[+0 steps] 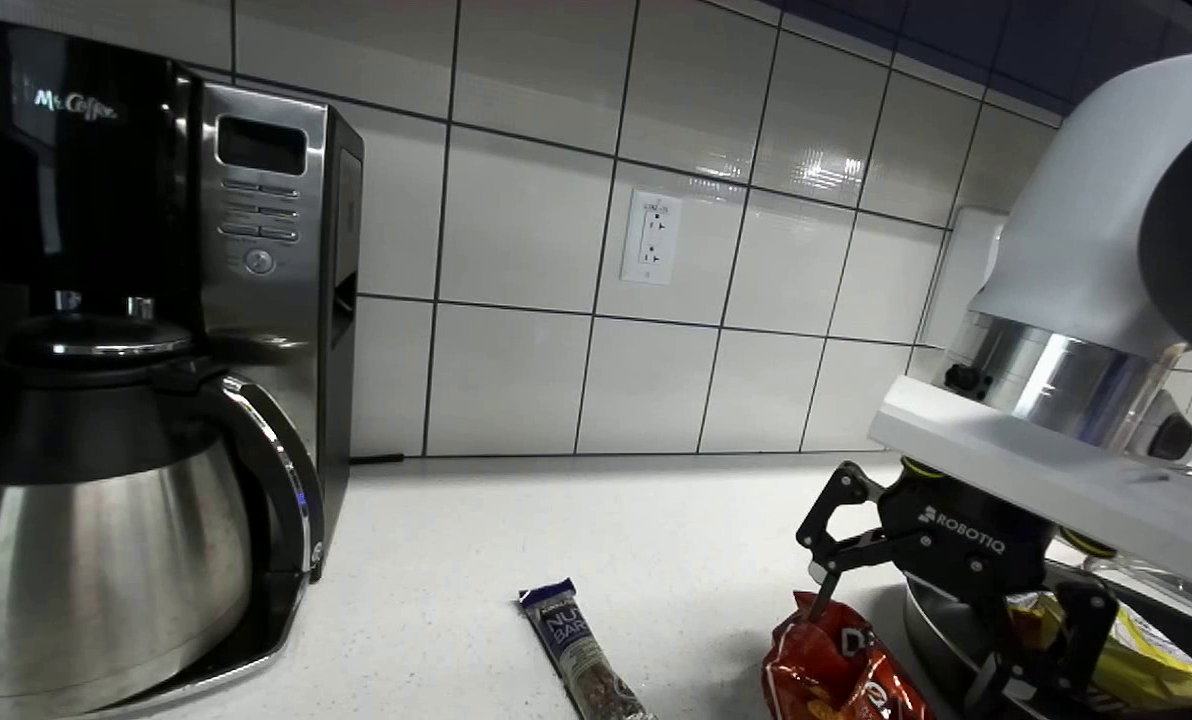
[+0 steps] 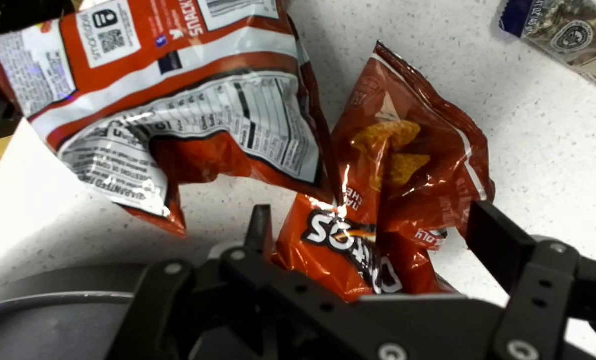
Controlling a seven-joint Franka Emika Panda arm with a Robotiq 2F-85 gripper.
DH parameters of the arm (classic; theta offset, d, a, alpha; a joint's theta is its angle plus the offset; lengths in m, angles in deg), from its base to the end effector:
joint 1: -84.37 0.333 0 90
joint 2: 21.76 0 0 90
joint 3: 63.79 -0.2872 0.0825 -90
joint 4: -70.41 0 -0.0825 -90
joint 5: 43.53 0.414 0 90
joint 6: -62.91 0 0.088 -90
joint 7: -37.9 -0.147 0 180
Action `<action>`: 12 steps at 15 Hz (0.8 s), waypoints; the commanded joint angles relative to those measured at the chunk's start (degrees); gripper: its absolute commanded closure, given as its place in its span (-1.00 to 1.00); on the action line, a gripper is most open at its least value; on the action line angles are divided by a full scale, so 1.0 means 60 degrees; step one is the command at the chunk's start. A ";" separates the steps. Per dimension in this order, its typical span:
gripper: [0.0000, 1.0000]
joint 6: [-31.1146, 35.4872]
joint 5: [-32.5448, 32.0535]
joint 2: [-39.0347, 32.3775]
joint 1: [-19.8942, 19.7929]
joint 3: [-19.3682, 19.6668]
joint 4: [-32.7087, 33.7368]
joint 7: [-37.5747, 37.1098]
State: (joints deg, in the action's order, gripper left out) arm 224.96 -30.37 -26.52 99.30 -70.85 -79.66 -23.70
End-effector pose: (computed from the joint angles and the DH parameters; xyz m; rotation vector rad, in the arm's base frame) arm 0.4308 0.1665 0.1378 -2.6860 1.3084 -0.0450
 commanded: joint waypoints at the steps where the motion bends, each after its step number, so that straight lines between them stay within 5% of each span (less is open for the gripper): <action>1: -1.00 0.0275 0.0563 0.0043 -0.0233 -0.0266 -0.0156 0.0348; 12: -1.00 0.0585 0.1533 -0.0335 -0.0311 -0.0306 -0.0063 0.0913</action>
State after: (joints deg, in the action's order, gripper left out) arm 227.11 -23.60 -28.20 99.22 -70.93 -79.93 -20.93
